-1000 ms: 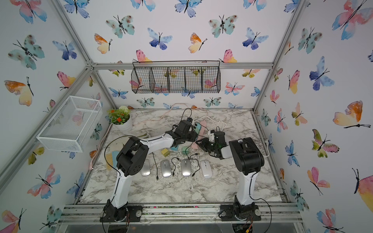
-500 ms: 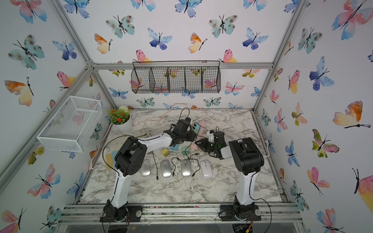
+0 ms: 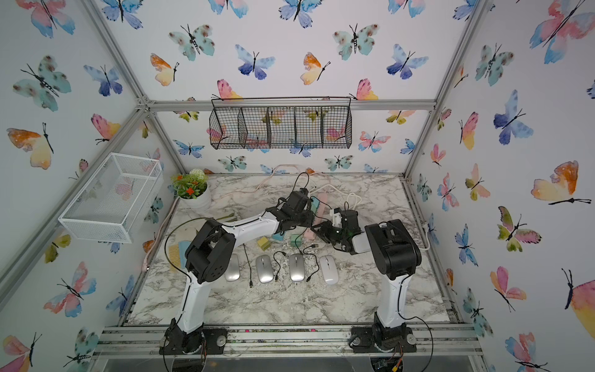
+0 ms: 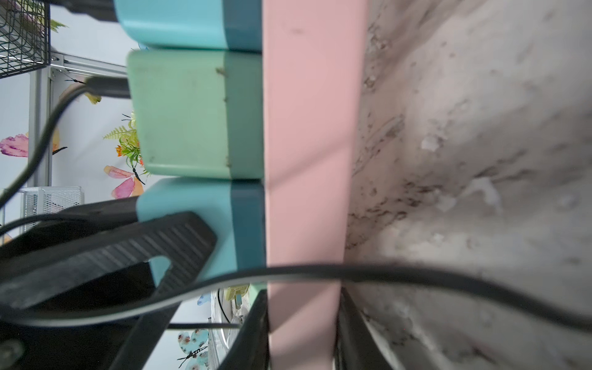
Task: Unplug the wireless mouse
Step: Remove the plug from the socket.
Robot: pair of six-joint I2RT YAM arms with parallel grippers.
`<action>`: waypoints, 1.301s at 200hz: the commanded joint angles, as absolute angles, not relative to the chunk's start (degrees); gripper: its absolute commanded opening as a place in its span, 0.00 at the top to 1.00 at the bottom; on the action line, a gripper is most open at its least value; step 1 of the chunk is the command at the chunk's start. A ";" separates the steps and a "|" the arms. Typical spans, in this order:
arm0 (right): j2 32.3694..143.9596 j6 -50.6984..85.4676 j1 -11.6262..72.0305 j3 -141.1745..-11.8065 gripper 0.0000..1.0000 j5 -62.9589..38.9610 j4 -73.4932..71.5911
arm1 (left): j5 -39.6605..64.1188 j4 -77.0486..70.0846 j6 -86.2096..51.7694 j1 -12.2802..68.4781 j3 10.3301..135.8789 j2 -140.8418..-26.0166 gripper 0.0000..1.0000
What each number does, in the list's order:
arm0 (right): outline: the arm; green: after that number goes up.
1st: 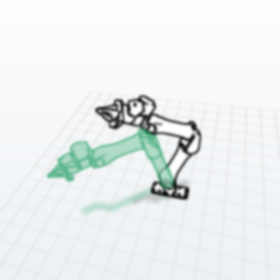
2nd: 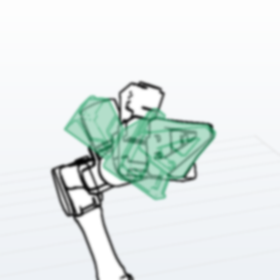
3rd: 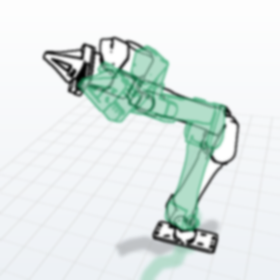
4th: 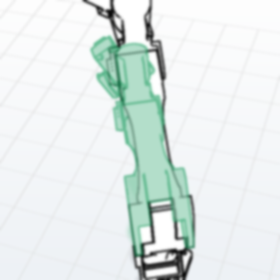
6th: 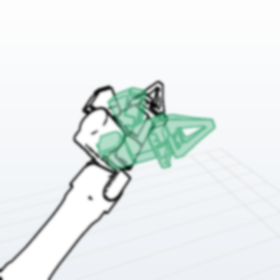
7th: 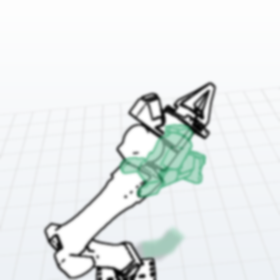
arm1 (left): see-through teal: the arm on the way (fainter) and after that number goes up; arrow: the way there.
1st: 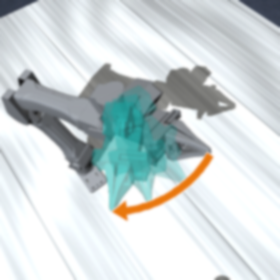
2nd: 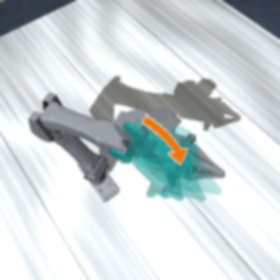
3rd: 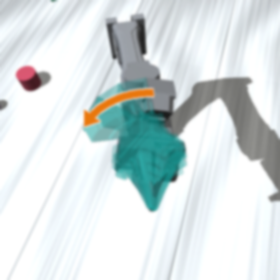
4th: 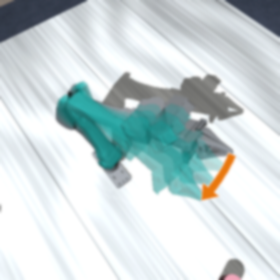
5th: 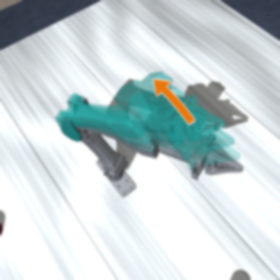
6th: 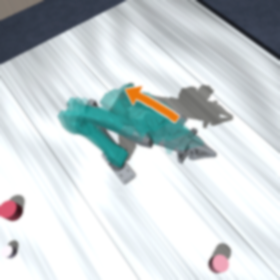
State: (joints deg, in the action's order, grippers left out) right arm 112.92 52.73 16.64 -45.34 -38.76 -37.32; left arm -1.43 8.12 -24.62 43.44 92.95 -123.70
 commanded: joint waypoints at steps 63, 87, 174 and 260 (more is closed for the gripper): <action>115.20 50.54 15.12 -45.79 0.99 -29.38 -29.63 | 1.28 6.24 -24.87 42.69 89.78 -117.51 1.00; 115.38 50.60 15.12 -45.83 0.99 -29.27 -29.71 | 14.88 -1.18 -31.20 39.26 85.86 -117.56 1.00; 116.03 50.89 15.14 -45.26 0.99 -29.38 -30.23 | 2.36 4.19 -26.94 42.02 88.01 -116.93 1.00; 116.50 51.06 15.14 -44.82 0.99 -29.81 -31.11 | 7.22 0.79 -31.60 40.69 83.00 -114.76 1.00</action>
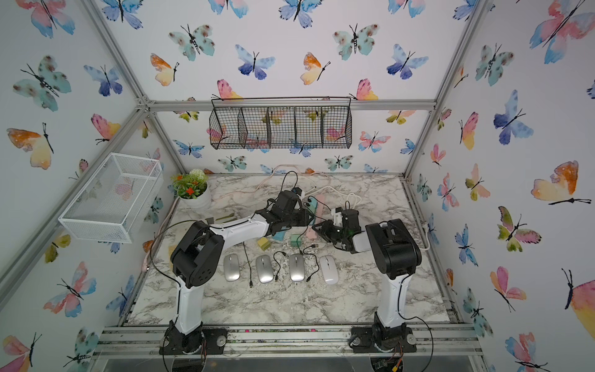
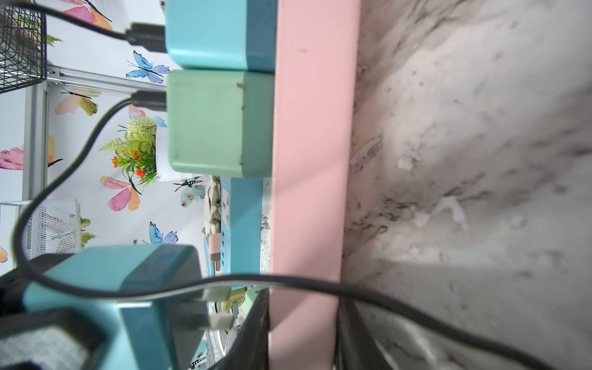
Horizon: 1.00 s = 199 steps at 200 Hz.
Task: Unplug the wireless mouse
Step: Remove the plug from the socket, then remove the power cord from the plug.
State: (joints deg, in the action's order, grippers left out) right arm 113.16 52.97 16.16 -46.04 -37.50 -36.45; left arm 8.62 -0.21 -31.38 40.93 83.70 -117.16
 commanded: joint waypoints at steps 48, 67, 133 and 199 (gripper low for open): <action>116.59 50.91 15.12 -45.18 0.97 -29.91 -30.95 | 6.06 0.92 -32.93 40.34 77.21 -108.99 1.00; 116.67 51.05 15.12 -45.09 0.93 -30.06 -31.19 | 5.69 0.00 -33.91 40.34 74.64 -104.82 1.00; 112.79 49.72 15.34 -45.38 0.64 -28.83 -27.95 | 4.31 -0.62 -33.35 40.34 69.27 -87.99 1.00; 109.68 47.31 16.08 -44.74 0.58 -26.48 -24.43 | 4.25 0.09 -31.38 40.31 69.79 -82.62 1.00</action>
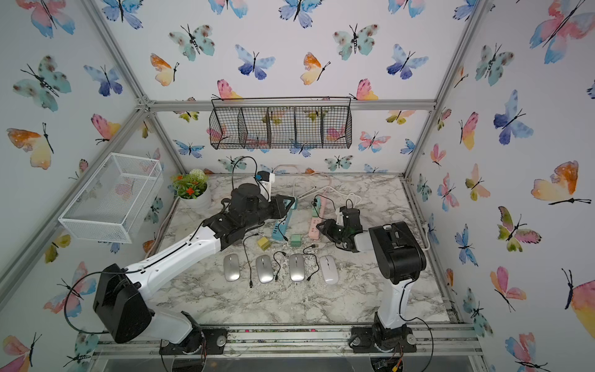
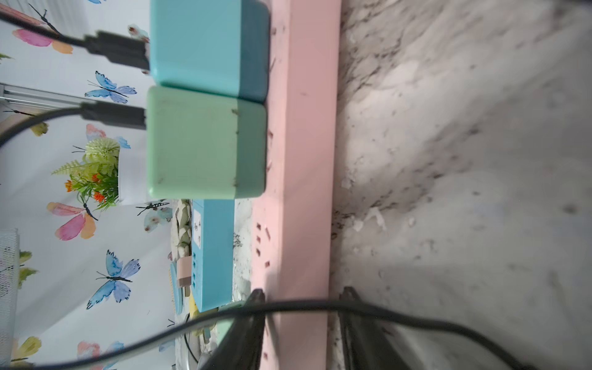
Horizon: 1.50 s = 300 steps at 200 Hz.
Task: Unplug the wireless mouse
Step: Remove the power cord from the plug.
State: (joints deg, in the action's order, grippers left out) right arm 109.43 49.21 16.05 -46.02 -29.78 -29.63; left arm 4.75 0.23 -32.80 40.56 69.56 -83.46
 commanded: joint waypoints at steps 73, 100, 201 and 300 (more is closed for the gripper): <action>113.00 45.37 16.26 -45.98 0.75 -27.75 -24.99 | 5.38 0.43 -31.11 40.29 68.83 -80.80 1.00; 110.84 43.84 16.60 -45.78 0.73 -28.60 -25.36 | 7.77 0.35 -28.78 40.32 67.73 -79.24 1.00; 76.37 26.70 24.17 -32.11 0.27 -20.87 -24.66 | 17.57 0.35 -26.52 34.73 63.89 -75.05 1.00; 67.07 8.85 24.08 -39.37 0.06 -3.43 -27.46 | 27.16 1.58 -29.10 33.02 65.63 -76.98 1.00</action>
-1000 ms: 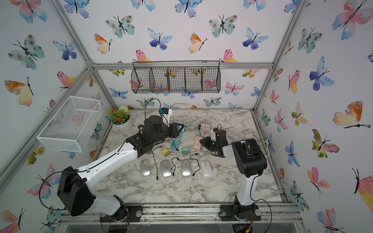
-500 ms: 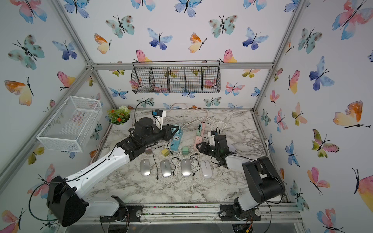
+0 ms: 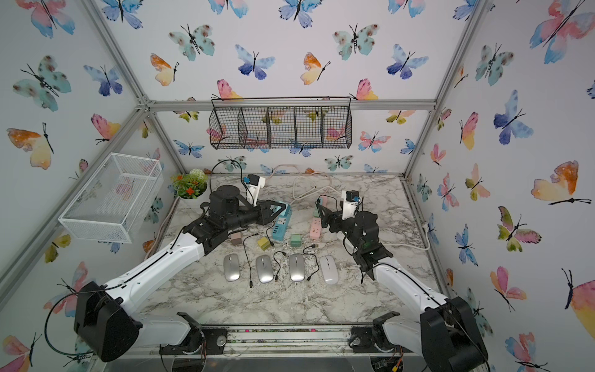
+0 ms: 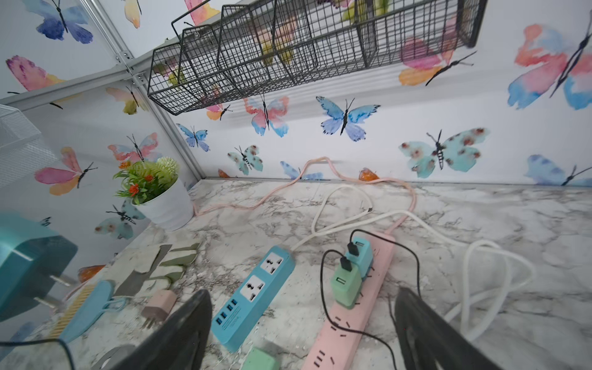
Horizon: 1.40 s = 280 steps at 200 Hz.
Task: Unplug the wireless mouse
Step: Remove the power cord from the plug.
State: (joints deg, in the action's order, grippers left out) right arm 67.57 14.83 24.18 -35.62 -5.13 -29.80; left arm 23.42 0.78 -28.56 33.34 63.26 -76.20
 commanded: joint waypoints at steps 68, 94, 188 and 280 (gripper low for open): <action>61.66 -19.68 35.15 -36.01 0.08 -14.69 -27.33 | 33.50 0.41 -31.10 33.04 64.54 -77.96 1.00; 61.54 -28.14 39.43 -36.06 0.08 -13.50 -26.83 | 35.28 0.09 -31.46 33.09 64.34 -78.13 1.00; 68.14 -31.07 42.36 -42.50 0.32 -12.76 -27.41 | 37.40 0.16 -31.55 33.40 63.90 -78.65 1.00; 70.13 -26.77 42.71 -43.10 0.46 -15.31 -31.29 | 38.06 0.26 -31.12 34.72 64.60 -79.99 1.00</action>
